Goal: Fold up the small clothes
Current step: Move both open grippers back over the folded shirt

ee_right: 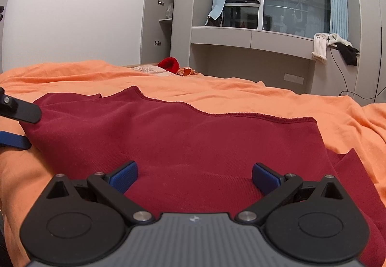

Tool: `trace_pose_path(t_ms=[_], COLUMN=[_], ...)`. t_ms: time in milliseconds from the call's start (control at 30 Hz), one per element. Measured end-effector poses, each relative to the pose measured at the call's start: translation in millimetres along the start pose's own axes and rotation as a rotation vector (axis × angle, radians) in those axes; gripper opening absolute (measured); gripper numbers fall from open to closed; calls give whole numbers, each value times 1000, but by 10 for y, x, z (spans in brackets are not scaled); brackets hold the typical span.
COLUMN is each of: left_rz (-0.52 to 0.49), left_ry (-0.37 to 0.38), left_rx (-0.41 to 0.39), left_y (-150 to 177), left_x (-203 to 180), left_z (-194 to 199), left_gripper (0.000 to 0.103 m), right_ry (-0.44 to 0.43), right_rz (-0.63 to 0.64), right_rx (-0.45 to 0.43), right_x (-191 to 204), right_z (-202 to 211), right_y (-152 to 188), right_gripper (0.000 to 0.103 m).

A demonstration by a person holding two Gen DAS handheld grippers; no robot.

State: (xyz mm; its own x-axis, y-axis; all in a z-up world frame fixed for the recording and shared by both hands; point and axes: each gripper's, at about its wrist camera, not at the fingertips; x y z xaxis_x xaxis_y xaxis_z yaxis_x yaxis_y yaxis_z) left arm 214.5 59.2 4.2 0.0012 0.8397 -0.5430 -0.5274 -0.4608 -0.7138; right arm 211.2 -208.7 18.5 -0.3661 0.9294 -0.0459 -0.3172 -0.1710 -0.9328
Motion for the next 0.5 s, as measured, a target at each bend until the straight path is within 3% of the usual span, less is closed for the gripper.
trace_pose_path(t_ms=[500], left_rz=[-51], left_ry=[-36], left_rx=[-41], left_y=[9], left_x=[-40], left_z=[-105], left_gripper=[102], right_ry=[-1], right_rz=[-3], right_rx=[-1], right_x=[0], right_z=[-9], right_y=[3], right_gripper=[103])
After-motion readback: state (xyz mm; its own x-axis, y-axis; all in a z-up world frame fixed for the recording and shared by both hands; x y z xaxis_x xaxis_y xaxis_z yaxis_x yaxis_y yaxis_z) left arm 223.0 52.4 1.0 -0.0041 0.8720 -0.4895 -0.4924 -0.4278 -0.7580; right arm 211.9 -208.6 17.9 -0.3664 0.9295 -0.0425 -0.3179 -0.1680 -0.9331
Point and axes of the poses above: each gripper's, at about its wrist camera, not at the fingertips, and z roughly against the way its jaws point, x to its left, y to its underside, and after that the axes turned 2 degrees about -x, right-handed
